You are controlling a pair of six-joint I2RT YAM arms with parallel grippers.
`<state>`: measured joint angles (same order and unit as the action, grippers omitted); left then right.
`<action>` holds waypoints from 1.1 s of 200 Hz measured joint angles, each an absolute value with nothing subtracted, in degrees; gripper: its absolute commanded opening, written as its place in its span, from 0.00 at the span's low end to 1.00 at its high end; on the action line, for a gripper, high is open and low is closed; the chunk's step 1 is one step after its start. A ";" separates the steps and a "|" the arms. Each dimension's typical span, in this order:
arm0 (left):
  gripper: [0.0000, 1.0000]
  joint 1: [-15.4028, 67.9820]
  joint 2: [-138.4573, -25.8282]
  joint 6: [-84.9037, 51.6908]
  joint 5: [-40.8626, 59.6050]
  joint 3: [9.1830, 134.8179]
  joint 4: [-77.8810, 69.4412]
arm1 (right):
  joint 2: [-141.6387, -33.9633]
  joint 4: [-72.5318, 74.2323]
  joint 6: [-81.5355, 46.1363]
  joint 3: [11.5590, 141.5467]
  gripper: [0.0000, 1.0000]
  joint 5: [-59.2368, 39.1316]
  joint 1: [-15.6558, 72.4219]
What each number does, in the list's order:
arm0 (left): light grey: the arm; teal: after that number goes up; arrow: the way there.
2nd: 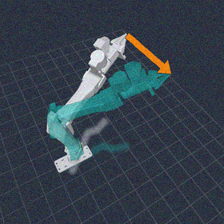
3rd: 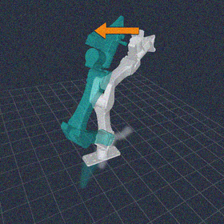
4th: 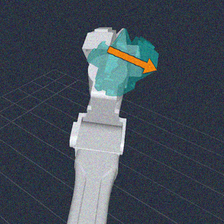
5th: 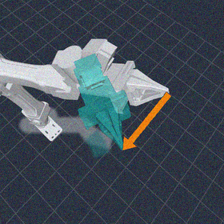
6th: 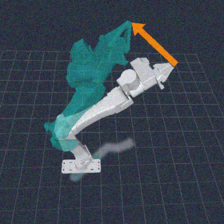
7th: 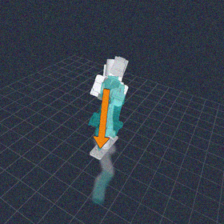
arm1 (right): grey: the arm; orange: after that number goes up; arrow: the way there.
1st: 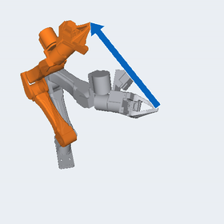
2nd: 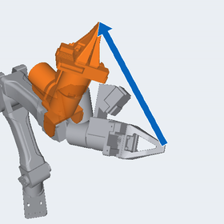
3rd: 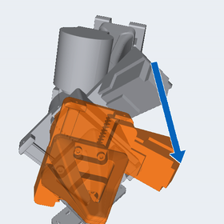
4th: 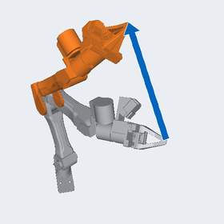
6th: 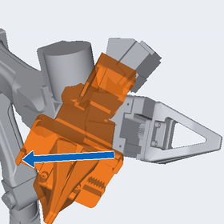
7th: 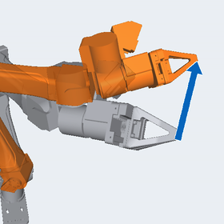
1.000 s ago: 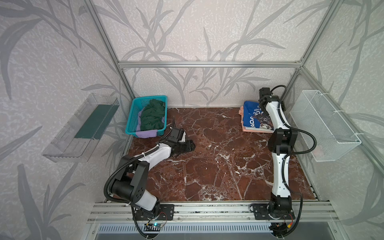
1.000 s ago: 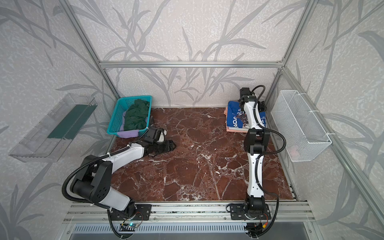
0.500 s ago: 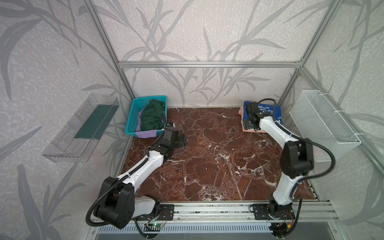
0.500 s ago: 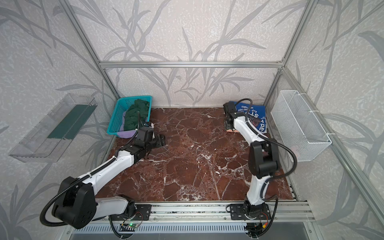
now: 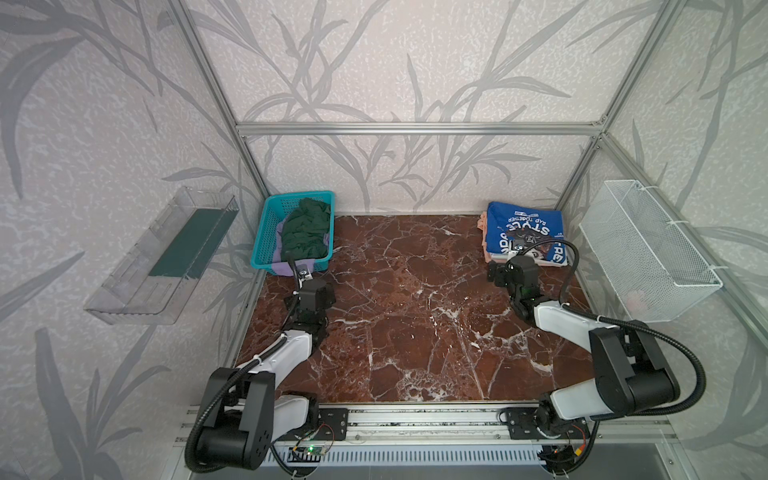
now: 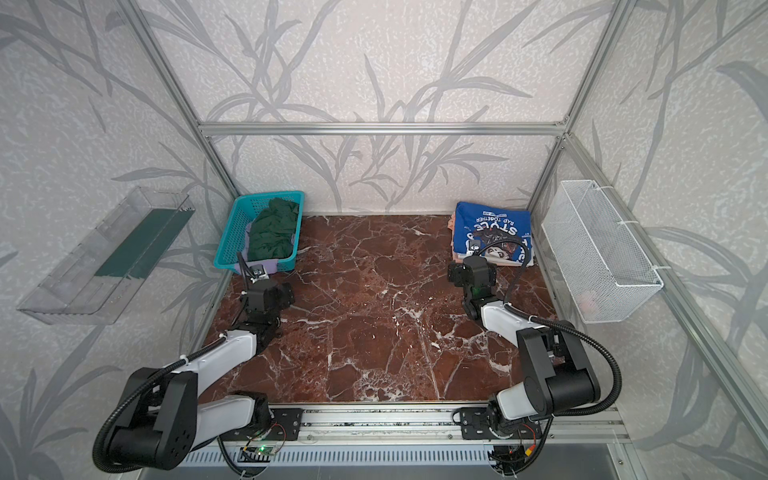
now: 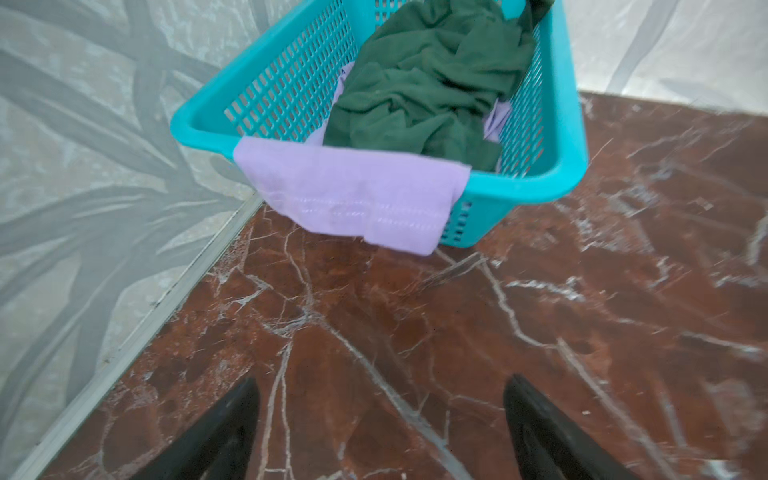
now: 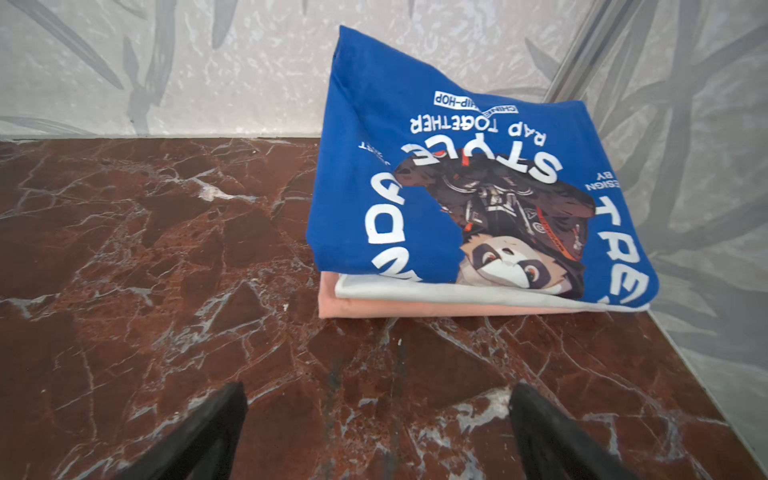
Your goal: Fold and stack the t-shirts
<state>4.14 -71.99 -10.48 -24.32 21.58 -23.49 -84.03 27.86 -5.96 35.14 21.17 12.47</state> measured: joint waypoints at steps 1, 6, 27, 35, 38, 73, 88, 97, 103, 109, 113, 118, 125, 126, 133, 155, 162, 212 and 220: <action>0.98 3.99 -72.40 -10.28 -24.18 21.43 -24.01 | -83.99 27.94 -5.96 34.98 0.99 21.30 12.47; 0.99 3.42 -73.73 -9.82 -23.79 20.99 -25.74 | -83.74 28.73 -6.00 34.02 0.99 22.11 12.53; 0.99 1.67 -77.95 -8.19 -22.24 21.50 -29.45 | -81.28 34.57 -5.45 28.03 0.99 23.86 12.69; 0.99 1.30 -78.63 -7.64 -21.63 21.93 -30.61 | -80.20 36.99 -4.80 25.85 0.99 24.23 12.71; 0.99 1.23 -78.91 -7.46 -21.28 22.17 -31.22 | -79.68 37.78 -4.56 25.02 0.99 24.45 12.73; 0.99 0.27 -87.57 -6.26 -18.13 21.87 -46.46 | -75.37 38.87 -0.51 23.09 0.99 28.14 13.08; 0.99 -0.05 -89.06 -6.15 -17.28 21.50 -46.09 | -77.36 42.13 0.58 23.03 0.99 29.63 13.08; 0.99 -0.08 -88.88 -6.13 -16.95 21.50 -46.44 | -80.16 45.36 1.17 22.72 0.99 30.04 13.08; 0.99 -0.10 -88.88 -6.02 -16.75 21.47 -47.70 | -82.35 47.92 1.61 22.22 0.99 30.17 13.06; 0.99 -0.10 -89.10 -5.93 -16.58 21.41 -49.12 | -84.42 49.71 1.87 21.63 0.99 30.24 12.95; 0.99 -0.08 -89.25 -5.89 -16.49 21.28 -50.41 | -85.34 49.67 2.02 21.43 0.99 30.15 12.91; 0.99 -0.08 -89.27 -5.91 -16.38 21.26 -51.05 | -86.24 48.97 2.00 21.17 0.99 29.67 12.51; 0.99 -0.08 -89.25 -5.93 -16.34 21.26 -51.20 | -86.59 47.55 1.93 21.15 0.99 28.64 12.08; 0.99 -0.08 -89.23 -5.96 -16.32 21.26 -51.22 | -86.59 47.29 1.96 21.15 0.99 28.42 11.97; 0.99 -0.10 -89.23 -5.96 -16.32 21.26 -51.29 | -86.59 46.52 1.72 21.43 0.99 27.14 11.14; 0.99 -0.10 -89.36 -5.80 -16.19 21.10 -52.60 | -87.46 45.76 1.93 24.01 0.99 23.68 9.06; 0.99 -0.12 -89.38 -5.74 -16.12 21.10 -53.04 | -87.61 46.06 2.20 24.45 0.99 22.76 9.06; 0.99 -0.12 -89.45 -5.54 -15.94 20.88 -54.72 | -90.06 52.38 3.25 22.09 0.99 15.38 8.64; 0.99 -0.12 -89.45 -5.54 -15.92 20.88 -54.81 | -90.43 51.79 3.22 21.78 0.99 14.63 8.43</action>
<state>-0.12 -89.45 -5.54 -15.92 20.88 -54.81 -90.43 51.79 3.22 21.78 14.63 8.43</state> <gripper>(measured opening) 0.992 0.991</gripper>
